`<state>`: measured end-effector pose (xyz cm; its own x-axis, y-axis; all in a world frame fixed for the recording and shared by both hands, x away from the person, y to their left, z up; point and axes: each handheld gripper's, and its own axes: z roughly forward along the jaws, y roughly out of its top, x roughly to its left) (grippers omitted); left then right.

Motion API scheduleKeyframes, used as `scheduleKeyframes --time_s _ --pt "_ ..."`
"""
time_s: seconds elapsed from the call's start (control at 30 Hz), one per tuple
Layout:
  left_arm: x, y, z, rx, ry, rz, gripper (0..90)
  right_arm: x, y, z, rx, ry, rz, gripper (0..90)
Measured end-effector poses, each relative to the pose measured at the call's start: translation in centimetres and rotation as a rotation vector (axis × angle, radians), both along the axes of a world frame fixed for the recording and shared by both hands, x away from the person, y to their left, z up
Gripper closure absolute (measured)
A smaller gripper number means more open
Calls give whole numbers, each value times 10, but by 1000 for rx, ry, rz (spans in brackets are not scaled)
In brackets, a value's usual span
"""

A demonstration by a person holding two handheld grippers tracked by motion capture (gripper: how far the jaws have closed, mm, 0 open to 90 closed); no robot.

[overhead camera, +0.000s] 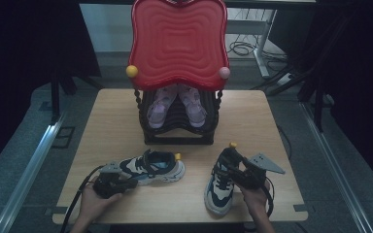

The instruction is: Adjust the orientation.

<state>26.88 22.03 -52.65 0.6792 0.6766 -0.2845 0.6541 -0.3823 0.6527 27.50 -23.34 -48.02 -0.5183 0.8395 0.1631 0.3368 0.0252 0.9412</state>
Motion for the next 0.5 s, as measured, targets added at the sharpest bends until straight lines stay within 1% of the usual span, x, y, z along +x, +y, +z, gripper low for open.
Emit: scheduleKeyframes --time_s 0.13,0.37,0.5 --pt "8 5 0 -10 7 25 893 0 1 0 -3 1 4 479" --pt "18 8 0 -12 13 39 891 0 2 -1 -5 5 6 479" --pt "19 8 0 -13 12 41 890 0 2 -1 -6 4 6 479"
